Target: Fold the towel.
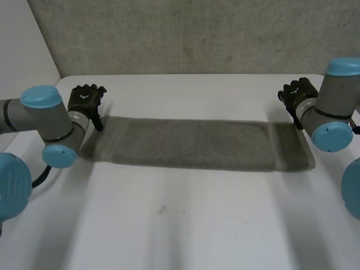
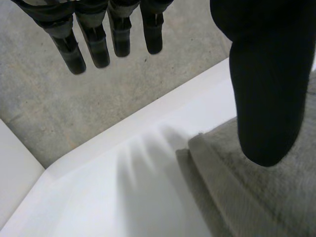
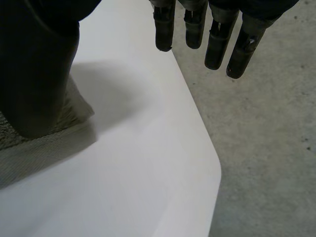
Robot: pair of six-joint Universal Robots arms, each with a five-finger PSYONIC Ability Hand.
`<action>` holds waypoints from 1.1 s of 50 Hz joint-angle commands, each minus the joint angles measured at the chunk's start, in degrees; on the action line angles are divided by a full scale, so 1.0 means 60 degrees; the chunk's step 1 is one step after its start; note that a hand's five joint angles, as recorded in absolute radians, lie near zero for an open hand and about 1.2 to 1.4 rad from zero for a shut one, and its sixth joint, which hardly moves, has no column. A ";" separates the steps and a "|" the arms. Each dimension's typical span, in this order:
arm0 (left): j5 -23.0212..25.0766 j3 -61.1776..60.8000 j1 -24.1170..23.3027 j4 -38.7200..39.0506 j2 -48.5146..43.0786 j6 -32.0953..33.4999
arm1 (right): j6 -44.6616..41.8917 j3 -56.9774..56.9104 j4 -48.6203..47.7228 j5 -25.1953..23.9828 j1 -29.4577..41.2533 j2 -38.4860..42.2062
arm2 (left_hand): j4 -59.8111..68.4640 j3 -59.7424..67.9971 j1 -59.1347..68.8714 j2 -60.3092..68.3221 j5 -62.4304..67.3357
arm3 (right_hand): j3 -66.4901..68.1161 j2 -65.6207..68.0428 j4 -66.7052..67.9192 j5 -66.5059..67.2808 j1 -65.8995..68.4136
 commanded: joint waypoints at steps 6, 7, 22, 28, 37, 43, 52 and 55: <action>-0.0244 -0.2208 -0.0111 -0.0319 0.2571 -0.0312 | 0.1264 0.2007 -0.0004 0.0322 0.0320 -0.2415 | -0.0528 -0.0502 -0.0569 -0.0512 -0.0661 | -0.0674 -0.0646 -0.0837 -0.0590 -0.0695; -0.0258 -0.2890 -0.0096 -0.0290 0.3194 -0.0457 | 0.1394 0.2718 -0.0062 0.0235 0.0277 -0.3082 | -0.0528 -0.0502 -0.0569 -0.0512 -0.0661 | -0.0674 -0.0646 -0.0837 -0.0590 -0.0695; -0.0156 -0.8316 -0.0111 0.1542 0.7566 -0.2260 | 0.1688 0.8931 -0.0209 -0.0308 -0.0088 -0.7145 | -0.0528 -0.0502 -0.0569 -0.0512 -0.0661 | -0.0674 -0.0646 -0.0837 -0.0590 -0.0695; -0.0171 -0.9679 -0.0184 0.3182 0.7903 -0.2597 | 0.2231 1.0357 -0.0913 -0.0660 -0.0471 -0.7425 | -0.0500 -0.0474 -0.0541 -0.0484 -0.0633 | -0.0674 -0.0646 -0.0837 -0.0590 -0.0695; -0.0171 -1.0220 -0.0184 0.3900 0.7859 -0.2612 | 0.3445 1.2171 -0.3559 -0.2108 -0.1334 -0.7265 | -0.0500 -0.0474 -0.0541 -0.0484 -0.0633 | 0.0597 0.0625 0.0434 0.0681 0.0576; -0.0156 -1.0279 -0.0126 0.3900 0.7771 -0.2626 | 0.3608 1.2495 -0.5041 -0.2506 -0.1481 -0.6577 | -0.0528 -0.0502 -0.0569 -0.0512 -0.0661 | 0.1860 0.1889 0.1698 0.1945 0.1840; -0.0156 -1.0338 -0.0111 0.3900 0.7771 -0.2626 | 0.3549 1.2261 -0.5366 -0.2608 -0.1716 -0.5843 | -0.0528 -0.0502 -0.0569 -0.0512 -0.0661 | 0.2564 0.2592 0.2401 0.2648 0.2543; -0.0156 -1.0367 -0.0126 0.3900 0.7771 -0.2612 | 0.3534 1.2100 -0.5322 -0.2549 -0.1804 -0.5535 | -0.0528 -0.0502 -0.0569 -0.0512 -0.0661 | 0.3797 0.3826 0.3635 0.3882 0.3777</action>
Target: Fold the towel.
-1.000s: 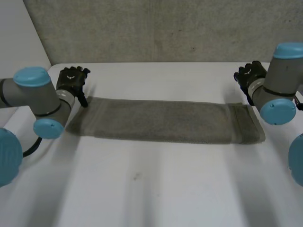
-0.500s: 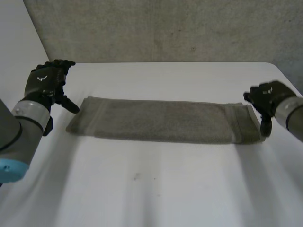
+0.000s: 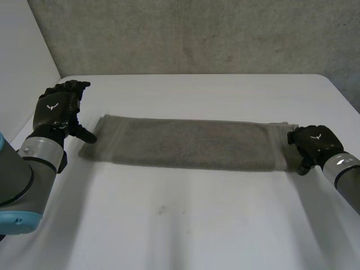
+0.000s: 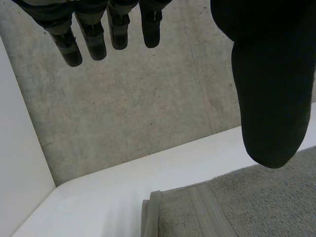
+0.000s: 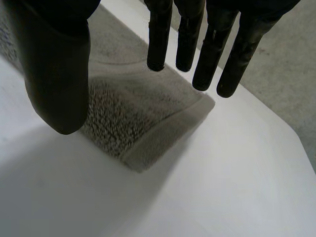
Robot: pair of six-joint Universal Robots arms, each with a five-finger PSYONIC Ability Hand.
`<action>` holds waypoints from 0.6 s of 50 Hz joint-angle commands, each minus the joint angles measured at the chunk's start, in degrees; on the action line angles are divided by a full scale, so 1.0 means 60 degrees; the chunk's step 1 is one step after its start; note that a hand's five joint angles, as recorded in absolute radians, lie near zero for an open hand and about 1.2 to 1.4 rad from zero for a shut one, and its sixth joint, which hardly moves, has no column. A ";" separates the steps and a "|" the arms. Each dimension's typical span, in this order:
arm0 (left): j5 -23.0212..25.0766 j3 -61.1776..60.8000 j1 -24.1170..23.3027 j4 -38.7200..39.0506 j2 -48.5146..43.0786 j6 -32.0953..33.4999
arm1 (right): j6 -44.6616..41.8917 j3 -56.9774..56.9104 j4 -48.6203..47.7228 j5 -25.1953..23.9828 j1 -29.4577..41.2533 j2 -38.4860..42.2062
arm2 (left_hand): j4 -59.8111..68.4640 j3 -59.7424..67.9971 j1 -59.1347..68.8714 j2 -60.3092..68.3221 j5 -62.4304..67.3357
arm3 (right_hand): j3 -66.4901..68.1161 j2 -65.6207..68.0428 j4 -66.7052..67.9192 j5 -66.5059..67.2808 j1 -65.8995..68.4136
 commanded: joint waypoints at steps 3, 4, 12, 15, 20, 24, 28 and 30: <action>0.0000 -0.0059 -0.0034 -0.0004 -0.0025 0.0013 | -0.0062 -0.0485 0.0156 0.0140 -0.0186 0.0703 | 0.0084 0.0087 -0.0046 0.0083 -0.0320 | 0.6319 0.6337 0.6320 0.6215 0.6300; 0.0000 -0.0088 -0.0034 -0.0004 -0.0025 0.0013 | -0.0048 -0.0543 0.0156 0.0183 -0.0259 0.0703 | 0.0084 0.0087 -0.0046 0.0083 -0.0320 | 0.8456 0.8474 0.8458 0.8353 0.8437; 0.0000 -0.0088 -0.0034 0.0011 -0.0025 0.0013 | -0.0266 -0.0953 0.0521 0.1147 -0.1136 0.0556 | 0.0084 0.0087 -0.0046 0.0083 -0.0320 | 0.8552 0.8570 0.8553 0.8448 0.8533; 0.0000 -0.0088 -0.0034 0.0011 -0.0025 0.0013 | -0.0864 -0.1464 0.0784 0.1690 -0.1707 0.0658 | 0.0084 0.0087 -0.0046 0.0083 -0.0320 | 0.8552 0.8570 0.8553 0.8448 0.8533; 0.0000 -0.0088 -0.0034 0.0011 -0.0025 0.0013 | -0.2386 -0.2285 0.1195 0.2029 -0.2295 0.0615 | 0.0084 0.0087 -0.0046 0.0083 -0.0320 | 0.8552 0.8570 0.8553 0.8448 0.8533; 0.0000 -0.0102 -0.0034 -0.0004 -0.0025 0.0013 | -0.2757 -0.2800 0.1386 0.2015 -0.1710 0.0395 | 0.0084 0.0087 -0.0046 0.0083 -0.0320 | 0.8552 0.8570 0.8553 0.8448 0.8533; 0.0000 -0.0103 -0.0020 0.0011 -0.0010 0.0013 | -0.2334 -0.3837 0.1445 0.2015 0.0918 -0.0278 | 0.0084 0.0087 -0.0046 0.0083 -0.0320 | 0.8552 0.8570 0.8553 0.8448 0.8533; -0.0015 -0.0103 -0.0020 0.0011 -0.0010 0.0013 | -0.2318 -0.4104 0.1401 0.2015 0.1835 -0.0191 | 0.0084 0.0087 -0.0046 0.0083 -0.0320 | 0.8552 0.8570 0.8553 0.8448 0.8533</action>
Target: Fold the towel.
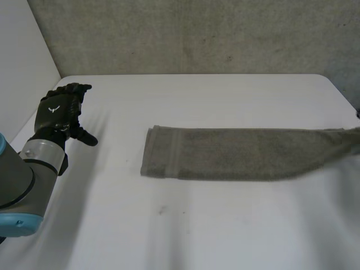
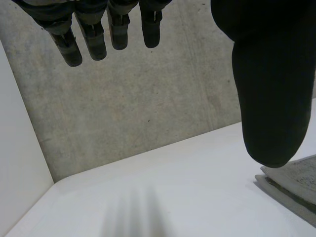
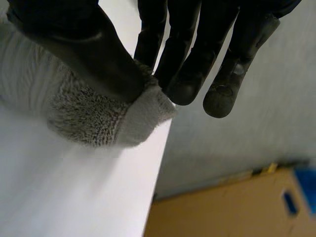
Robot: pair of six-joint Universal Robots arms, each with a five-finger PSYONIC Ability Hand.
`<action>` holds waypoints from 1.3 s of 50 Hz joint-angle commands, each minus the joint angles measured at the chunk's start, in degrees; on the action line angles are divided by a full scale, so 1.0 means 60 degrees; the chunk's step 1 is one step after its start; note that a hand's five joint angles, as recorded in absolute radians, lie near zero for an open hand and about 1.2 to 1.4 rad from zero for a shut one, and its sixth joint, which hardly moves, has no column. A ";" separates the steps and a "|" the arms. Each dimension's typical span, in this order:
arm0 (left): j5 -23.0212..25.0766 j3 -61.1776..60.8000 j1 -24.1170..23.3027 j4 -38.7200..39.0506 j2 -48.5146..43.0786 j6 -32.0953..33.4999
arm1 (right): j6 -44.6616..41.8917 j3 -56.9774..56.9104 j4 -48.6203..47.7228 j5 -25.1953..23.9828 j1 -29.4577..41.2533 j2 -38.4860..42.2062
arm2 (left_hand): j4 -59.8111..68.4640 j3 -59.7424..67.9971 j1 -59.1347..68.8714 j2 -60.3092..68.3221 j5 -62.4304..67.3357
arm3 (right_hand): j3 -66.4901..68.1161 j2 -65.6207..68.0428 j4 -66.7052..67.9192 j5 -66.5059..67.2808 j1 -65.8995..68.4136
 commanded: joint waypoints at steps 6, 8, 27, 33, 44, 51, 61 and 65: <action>-0.0010 -0.0006 0.0008 -0.0013 0.0043 0.0000 | 0.0212 -0.2071 -0.0216 -0.0106 0.6713 0.0555 | 0.0084 0.0087 -0.0046 0.0083 -0.0320 | 0.0632 0.0913 0.0561 0.0668 0.0799; -0.0010 -0.0006 0.0008 0.0002 0.0058 0.0000 | 0.0197 -0.2307 -0.0305 -0.0106 0.7469 0.1102 | 0.0084 0.0087 -0.0046 0.0083 -0.0320 | 0.0632 0.0913 0.0561 0.0668 0.0799; -0.0010 -0.0021 -0.0036 0.0017 -0.0088 0.0030 | 0.1061 -0.2879 -0.0203 0.0275 0.8846 0.2537 | 0.0084 0.0087 -0.0046 0.0083 -0.0320 | -1.1035 -1.0754 -1.1105 -1.0999 -1.0867; -0.0010 -0.0006 -0.0036 0.0017 -0.0118 0.0044 | 0.2512 -0.0711 -0.0203 0.0319 0.7776 0.0399 | 0.0084 0.0087 -0.0046 0.0083 -0.0320 | -1.1035 -1.0754 -1.1105 -1.0999 -1.0867; -0.0010 -0.0021 -0.0080 0.0017 -0.0264 0.0030 | 0.2542 0.1983 -0.0158 0.0040 0.5406 0.0001 | 0.0084 0.0087 -0.0046 0.0083 -0.0320 | -0.9688 -0.9407 -0.9759 -0.9652 -0.9521; -0.0010 -0.0021 -0.0109 0.0017 -0.0250 0.0015 | 0.1357 0.1853 -0.0583 0.0260 0.4379 0.0955 | 0.0084 0.0087 -0.0046 0.0083 -0.0320 | 0.0050 0.0332 -0.0020 0.0086 0.0218; -0.0010 0.0111 -0.0329 0.0002 -0.0176 0.0015 | 0.0331 0.0421 -0.0598 0.0730 0.4873 0.0502 | 0.0168 0.0172 0.0038 0.0167 -0.0235 | 0.0632 0.0913 0.0561 0.0668 0.0799; -0.0024 0.0592 -0.0723 -0.0100 -0.0045 0.0000 | -0.0125 -0.0564 -0.0627 0.0216 0.6326 0.0809 | 0.0421 0.0424 0.0290 0.0419 0.0017 | 0.0632 0.0913 0.0561 0.0668 0.0799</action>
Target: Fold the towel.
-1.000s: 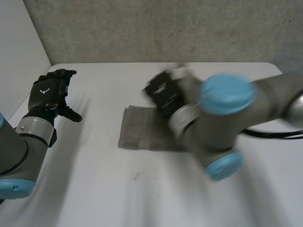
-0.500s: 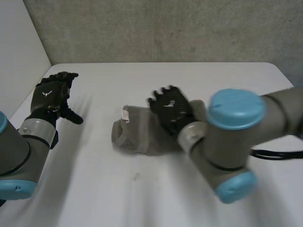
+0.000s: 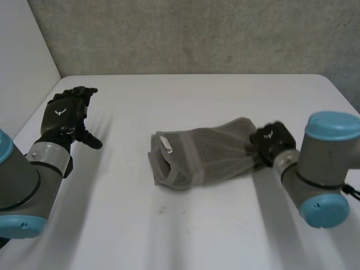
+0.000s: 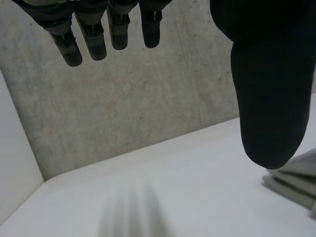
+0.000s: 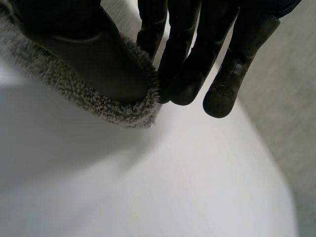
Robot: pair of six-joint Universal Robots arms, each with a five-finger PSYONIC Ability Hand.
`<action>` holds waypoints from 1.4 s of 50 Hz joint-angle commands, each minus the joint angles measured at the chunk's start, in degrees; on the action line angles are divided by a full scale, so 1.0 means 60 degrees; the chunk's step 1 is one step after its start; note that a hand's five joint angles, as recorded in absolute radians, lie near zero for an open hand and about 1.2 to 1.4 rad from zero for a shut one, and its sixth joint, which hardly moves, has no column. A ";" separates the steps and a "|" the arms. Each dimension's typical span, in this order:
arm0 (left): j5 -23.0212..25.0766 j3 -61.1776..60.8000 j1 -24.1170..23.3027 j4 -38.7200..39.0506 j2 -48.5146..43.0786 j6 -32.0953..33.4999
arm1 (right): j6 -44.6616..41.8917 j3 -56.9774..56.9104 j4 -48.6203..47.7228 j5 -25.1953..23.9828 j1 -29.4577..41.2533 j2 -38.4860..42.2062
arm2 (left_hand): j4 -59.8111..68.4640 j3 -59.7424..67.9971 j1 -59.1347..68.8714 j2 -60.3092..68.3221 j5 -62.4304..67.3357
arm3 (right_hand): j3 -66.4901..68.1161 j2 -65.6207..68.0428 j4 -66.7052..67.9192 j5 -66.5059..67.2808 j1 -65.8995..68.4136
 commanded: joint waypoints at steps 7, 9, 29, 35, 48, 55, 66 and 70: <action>-0.0059 0.1521 -0.1190 -0.0710 0.0582 -0.0055 | -0.2283 -0.3391 0.0548 -0.2495 0.4087 0.1952 | 0.0378 0.0387 0.0262 0.0381 -0.0011 | 0.0633 0.0779 0.0561 0.0633 0.1125; -0.0089 0.1814 -0.1278 -0.0989 0.0670 -0.0128 | -0.2620 -0.3480 0.0796 -0.2716 0.4366 0.2289 | 0.0293 0.0303 0.0178 0.0297 -0.0095 | 0.0633 0.0779 0.0561 0.0633 0.1125; -0.0118 0.3820 -0.1818 -0.2659 -0.1509 -0.2398 | 0.3684 -0.0815 -0.0213 -0.2821 0.1822 -0.0754 | 0.0405 0.0414 0.0290 0.0409 0.0016 | -1.1034 -1.0888 -1.1106 -1.1034 -1.0541; -0.0103 0.4055 -0.2362 -0.2893 -0.2640 -0.2428 | 0.4773 -0.0945 0.0212 -0.2909 0.1162 -0.0405 | 0.0462 0.0471 0.0346 0.0465 0.0073 | -1.1034 -1.0888 -1.1106 -1.1034 -1.0541; -0.0834 0.4493 -0.3182 -0.3696 -0.4867 -0.1888 | 0.4834 -0.3536 0.2610 -0.2791 0.1205 0.2496 | 0.0684 0.0693 0.0569 0.0688 0.0296 | -1.1034 -1.0888 -1.1106 -1.1034 -1.0541; -0.1361 0.5313 -0.3050 -0.5306 -0.3612 -0.1198 | 0.4935 -0.3744 0.3347 -0.2850 0.0824 0.0754 | 0.1079 0.1088 0.0963 0.1082 0.0690 | -1.1034 -1.0888 -1.1106 -1.1034 -1.0541; -0.2242 0.6427 -0.2452 -0.7124 0.0431 -0.1109 | 0.6751 -0.3744 0.3273 -0.1491 -0.0126 -0.2817 | 0.0069 0.0078 -0.0046 0.0073 -0.0320 | -1.1034 -1.0888 -1.1106 -1.1034 -1.0541; -0.2227 0.6516 -0.2069 -0.7551 0.1139 -0.1109 | 0.6446 -0.3846 0.3814 -0.0743 -0.0376 -0.3302 | 0.0069 0.0078 -0.0046 0.0073 -0.0320 | -1.1034 -1.0888 -1.1106 -1.1034 -1.0541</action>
